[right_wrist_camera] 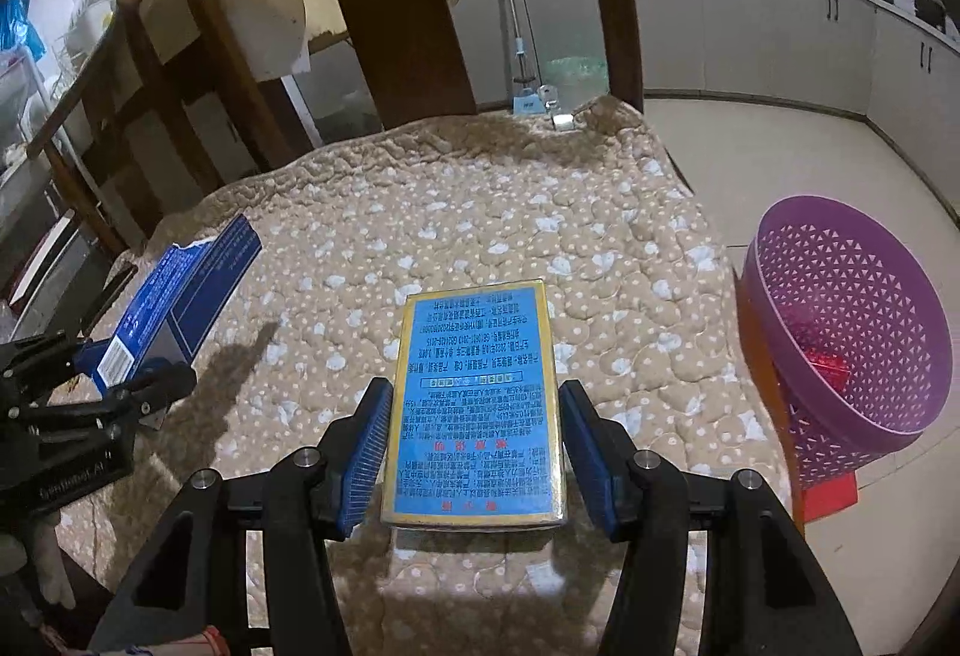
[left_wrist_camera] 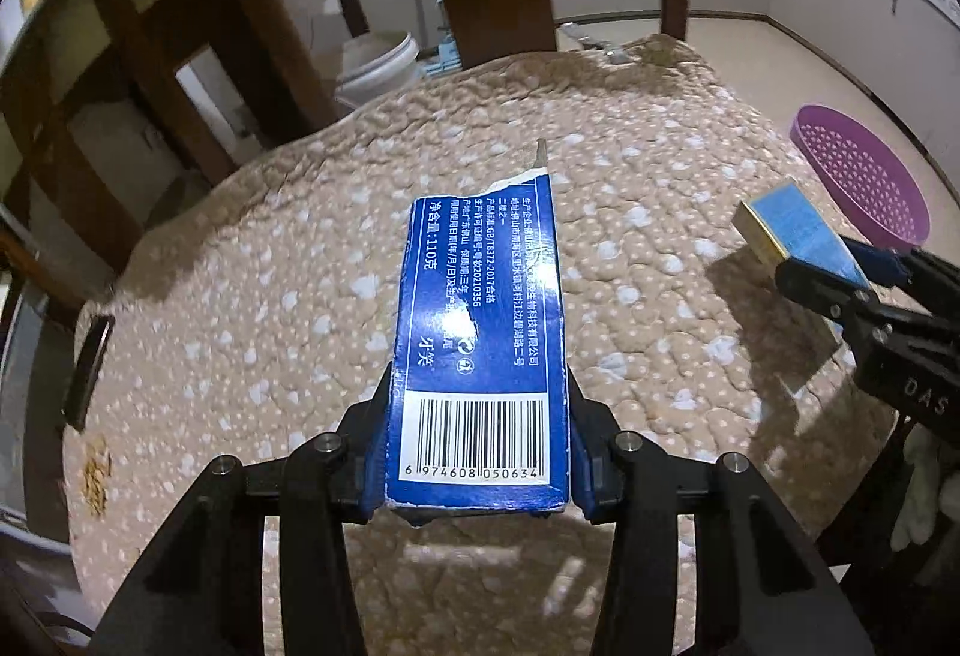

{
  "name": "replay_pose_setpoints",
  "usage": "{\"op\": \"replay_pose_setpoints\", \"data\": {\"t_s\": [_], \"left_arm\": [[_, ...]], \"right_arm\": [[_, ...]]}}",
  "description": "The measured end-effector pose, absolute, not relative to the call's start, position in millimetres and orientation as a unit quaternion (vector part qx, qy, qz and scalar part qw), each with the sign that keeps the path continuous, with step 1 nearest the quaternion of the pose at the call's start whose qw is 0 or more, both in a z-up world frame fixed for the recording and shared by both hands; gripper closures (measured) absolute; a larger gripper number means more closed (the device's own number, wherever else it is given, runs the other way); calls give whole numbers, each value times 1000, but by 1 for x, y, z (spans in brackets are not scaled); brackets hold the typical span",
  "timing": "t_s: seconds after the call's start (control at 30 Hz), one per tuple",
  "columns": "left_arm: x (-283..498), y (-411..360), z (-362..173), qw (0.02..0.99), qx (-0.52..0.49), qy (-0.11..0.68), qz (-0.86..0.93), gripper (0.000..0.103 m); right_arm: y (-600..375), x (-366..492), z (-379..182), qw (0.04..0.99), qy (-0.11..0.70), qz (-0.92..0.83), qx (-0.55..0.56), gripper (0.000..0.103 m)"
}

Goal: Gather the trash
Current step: 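Lift the blue toothpaste box and blue card box above the bed cover, then carry the blue toothpaste box and blue card box over the purple basket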

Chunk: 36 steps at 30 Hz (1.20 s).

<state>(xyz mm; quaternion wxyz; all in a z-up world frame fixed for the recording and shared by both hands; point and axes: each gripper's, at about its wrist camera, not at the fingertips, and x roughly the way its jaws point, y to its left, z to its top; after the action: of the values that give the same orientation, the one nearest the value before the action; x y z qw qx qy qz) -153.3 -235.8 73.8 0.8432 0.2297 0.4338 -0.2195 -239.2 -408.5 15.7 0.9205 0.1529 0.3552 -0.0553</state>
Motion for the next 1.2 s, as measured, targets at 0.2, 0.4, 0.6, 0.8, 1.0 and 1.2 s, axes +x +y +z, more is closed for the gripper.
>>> {"op": "replay_pose_setpoints", "data": {"t_s": [0.2,0.4,0.6,0.8,1.0,1.2], "left_arm": [[-165,-241,79,843,240,422,-231,58],[-176,-246,84,843,247,410,-245,58],[-179,-250,82,836,245,415,-263,58],[-180,-255,80,834,253,412,-267,58],[-178,-260,80,834,258,406,-269,58],[-175,-268,79,834,262,402,-273,58]], "right_arm": [[-410,-245,21,924,345,-62,153,43],[-415,-249,23,925,337,-70,159,43],[-421,-255,26,926,329,-77,168,43],[-429,-258,27,926,323,-84,177,43],[-435,-260,27,924,323,-87,185,43],[-440,-262,29,923,320,-93,190,43]]}}
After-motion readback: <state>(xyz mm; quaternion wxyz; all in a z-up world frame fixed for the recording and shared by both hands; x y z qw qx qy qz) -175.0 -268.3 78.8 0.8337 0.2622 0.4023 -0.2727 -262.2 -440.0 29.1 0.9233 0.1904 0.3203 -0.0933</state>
